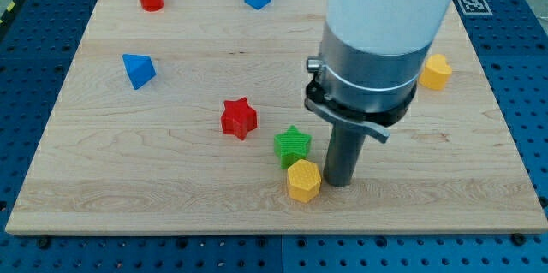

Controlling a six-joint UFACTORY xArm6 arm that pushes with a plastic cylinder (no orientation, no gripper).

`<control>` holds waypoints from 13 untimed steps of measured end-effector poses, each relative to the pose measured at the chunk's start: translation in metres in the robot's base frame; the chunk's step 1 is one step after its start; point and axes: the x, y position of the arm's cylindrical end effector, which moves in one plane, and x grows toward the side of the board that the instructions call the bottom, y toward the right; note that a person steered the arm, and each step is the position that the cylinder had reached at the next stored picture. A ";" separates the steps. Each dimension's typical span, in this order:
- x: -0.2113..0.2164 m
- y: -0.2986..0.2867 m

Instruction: Point your arm at the red star

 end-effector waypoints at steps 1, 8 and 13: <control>-0.013 0.022; -0.157 -0.174; -0.074 -0.200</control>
